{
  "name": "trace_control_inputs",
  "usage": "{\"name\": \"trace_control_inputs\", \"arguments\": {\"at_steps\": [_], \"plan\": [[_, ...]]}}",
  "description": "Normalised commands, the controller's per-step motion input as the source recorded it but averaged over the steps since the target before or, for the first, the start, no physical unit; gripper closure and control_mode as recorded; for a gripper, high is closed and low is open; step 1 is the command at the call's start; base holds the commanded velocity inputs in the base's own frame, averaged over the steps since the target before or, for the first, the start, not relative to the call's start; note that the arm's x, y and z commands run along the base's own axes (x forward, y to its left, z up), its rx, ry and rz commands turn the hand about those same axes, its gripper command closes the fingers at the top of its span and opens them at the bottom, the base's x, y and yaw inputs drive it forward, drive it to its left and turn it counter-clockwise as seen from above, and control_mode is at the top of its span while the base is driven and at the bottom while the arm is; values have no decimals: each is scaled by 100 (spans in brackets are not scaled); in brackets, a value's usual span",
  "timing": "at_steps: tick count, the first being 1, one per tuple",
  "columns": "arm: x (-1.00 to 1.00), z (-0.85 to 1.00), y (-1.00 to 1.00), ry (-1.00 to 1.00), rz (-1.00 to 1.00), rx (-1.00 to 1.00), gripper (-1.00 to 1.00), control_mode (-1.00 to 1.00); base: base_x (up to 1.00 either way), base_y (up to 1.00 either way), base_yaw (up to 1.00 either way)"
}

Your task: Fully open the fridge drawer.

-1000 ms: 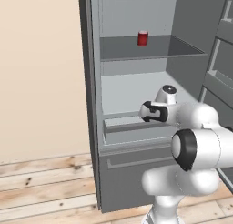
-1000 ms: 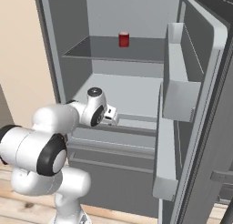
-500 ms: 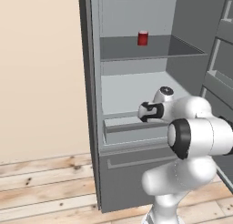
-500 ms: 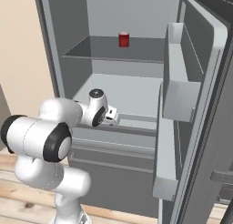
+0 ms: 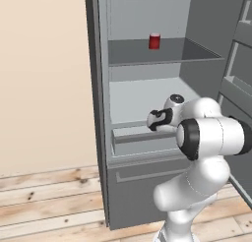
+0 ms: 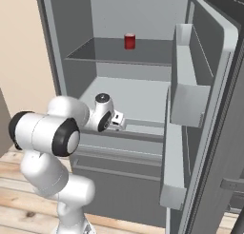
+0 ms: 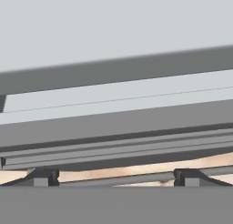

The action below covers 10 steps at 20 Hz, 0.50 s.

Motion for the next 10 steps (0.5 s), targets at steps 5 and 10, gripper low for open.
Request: {"name": "trace_control_inputs", "arguments": {"at_steps": [5,10], "plan": [[11,-9,2,0,0,0,-100,-100,0,0,0],[6,-6,0,0,0,0,-100,-100,0,0,0]]}}
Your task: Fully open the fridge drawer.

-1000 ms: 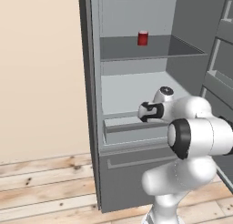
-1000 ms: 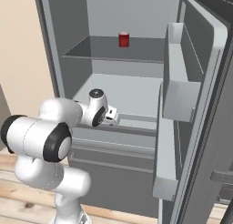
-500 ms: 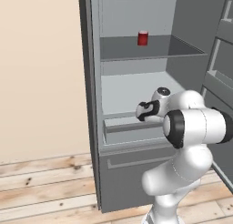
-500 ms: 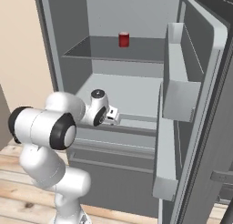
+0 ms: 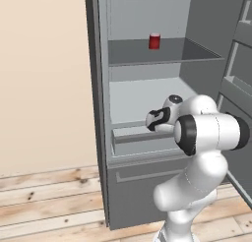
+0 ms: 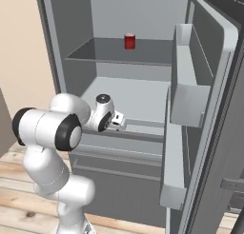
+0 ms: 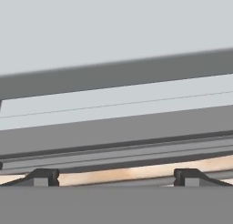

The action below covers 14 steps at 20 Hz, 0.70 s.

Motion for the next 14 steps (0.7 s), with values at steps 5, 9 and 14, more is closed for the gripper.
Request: {"name": "trace_control_inputs", "arguments": {"at_steps": [5,9,14], "plan": [[7,-8,2,0,0,0,-100,-100,0,0,0],[9,-16,5,0,0,0,-100,-100,0,0,0],[13,-9,3,0,0,0,-100,-100,0,0,0]]}}
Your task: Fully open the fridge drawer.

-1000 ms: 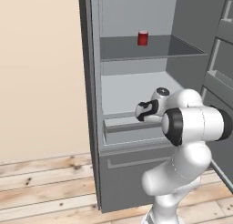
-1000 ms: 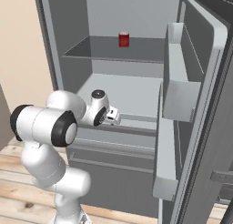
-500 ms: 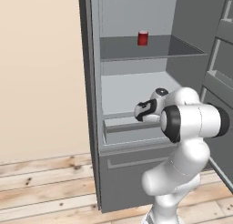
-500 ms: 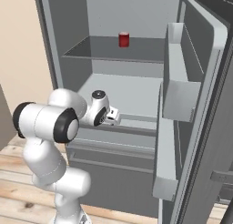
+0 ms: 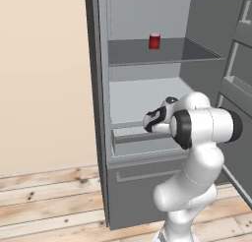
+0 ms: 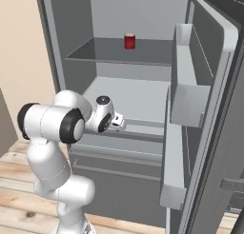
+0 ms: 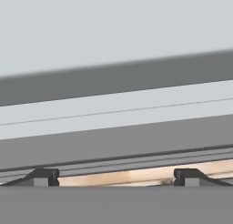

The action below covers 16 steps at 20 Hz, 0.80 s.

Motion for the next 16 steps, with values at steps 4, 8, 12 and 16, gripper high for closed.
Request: {"name": "trace_control_inputs", "arguments": {"at_steps": [4,8,12,16], "plan": [[16,0,0,-1,0,0,-100,-100,0,0,0],[16,-4,0,-2,0,0,-100,-100,0,0,0],[5,-15,3,0,0,0,-100,-100,0,0,0],[0,-22,6,0,0,0,-100,-100,0,0,0]]}}
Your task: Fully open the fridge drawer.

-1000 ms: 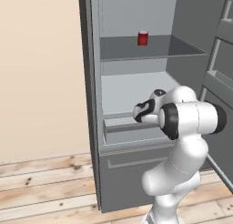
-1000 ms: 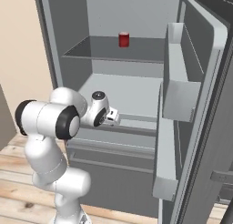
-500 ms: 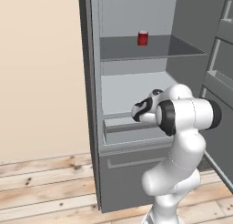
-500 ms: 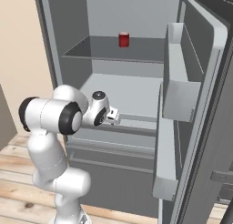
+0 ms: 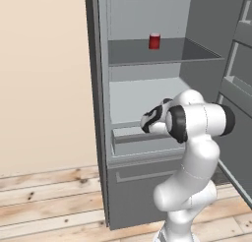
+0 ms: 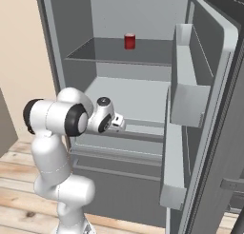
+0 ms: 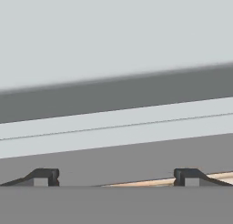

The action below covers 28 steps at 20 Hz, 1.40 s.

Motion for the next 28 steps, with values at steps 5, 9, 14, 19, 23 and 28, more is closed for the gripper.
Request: {"name": "trace_control_inputs", "arguments": {"at_steps": [5,9,14,19,23,28], "plan": [[0,-15,4,0,0,0,-100,-100,0,0,0],[-9,-11,3,0,0,0,-100,-100,0,0,0],[-36,-10,0,4,0,0,-100,-100,0,0,0],[-51,-10,0,4,0,0,-100,-100,0,0,0],[-18,1,0,-4,-2,0,-100,-100,0,0,0],[35,56,0,-6,-8,2,-100,-100,0,0,0]]}}
